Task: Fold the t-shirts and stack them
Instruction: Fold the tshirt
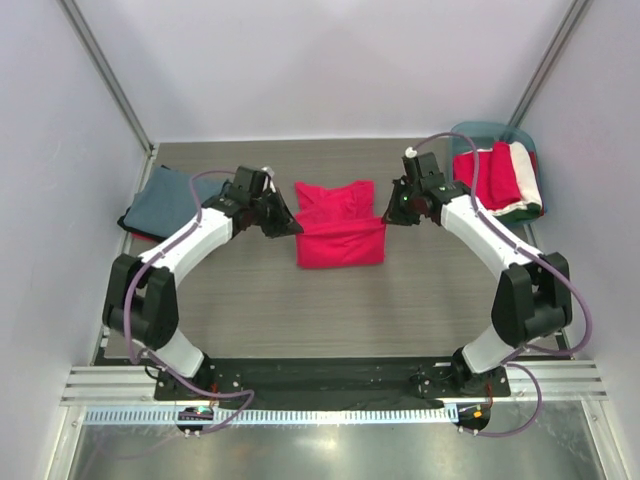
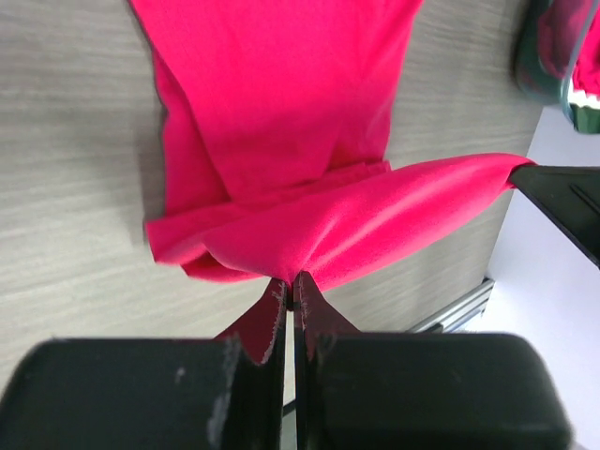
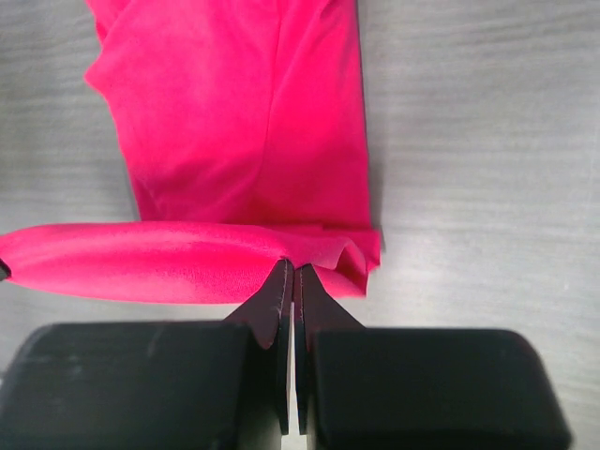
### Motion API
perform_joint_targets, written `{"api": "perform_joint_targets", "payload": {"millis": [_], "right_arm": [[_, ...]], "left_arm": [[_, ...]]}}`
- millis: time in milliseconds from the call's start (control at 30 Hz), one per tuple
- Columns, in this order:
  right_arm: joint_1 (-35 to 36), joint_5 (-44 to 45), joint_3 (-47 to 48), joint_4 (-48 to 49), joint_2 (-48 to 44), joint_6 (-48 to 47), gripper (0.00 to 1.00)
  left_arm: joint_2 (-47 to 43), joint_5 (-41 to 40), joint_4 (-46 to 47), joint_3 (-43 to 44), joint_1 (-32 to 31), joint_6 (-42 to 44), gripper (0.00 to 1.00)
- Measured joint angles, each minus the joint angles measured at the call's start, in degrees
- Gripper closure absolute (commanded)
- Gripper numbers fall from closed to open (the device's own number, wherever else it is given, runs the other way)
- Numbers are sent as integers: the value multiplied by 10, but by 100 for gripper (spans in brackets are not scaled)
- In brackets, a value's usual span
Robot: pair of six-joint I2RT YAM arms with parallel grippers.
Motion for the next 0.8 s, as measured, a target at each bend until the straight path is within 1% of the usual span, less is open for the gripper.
{"api": "perform_joint_targets", "payload": {"millis": [133,400,800], "right_arm": [[-5,3,35,8,47,-2,99],[-15,6,95,28,124,-14,99],[-25,1,206,51,219,-19,99]], "left_arm": [[39,9,10,23,12,-2,100],[118,15,19,100,26,-3,100],[229,24,25,213,64,-14,100]]}}
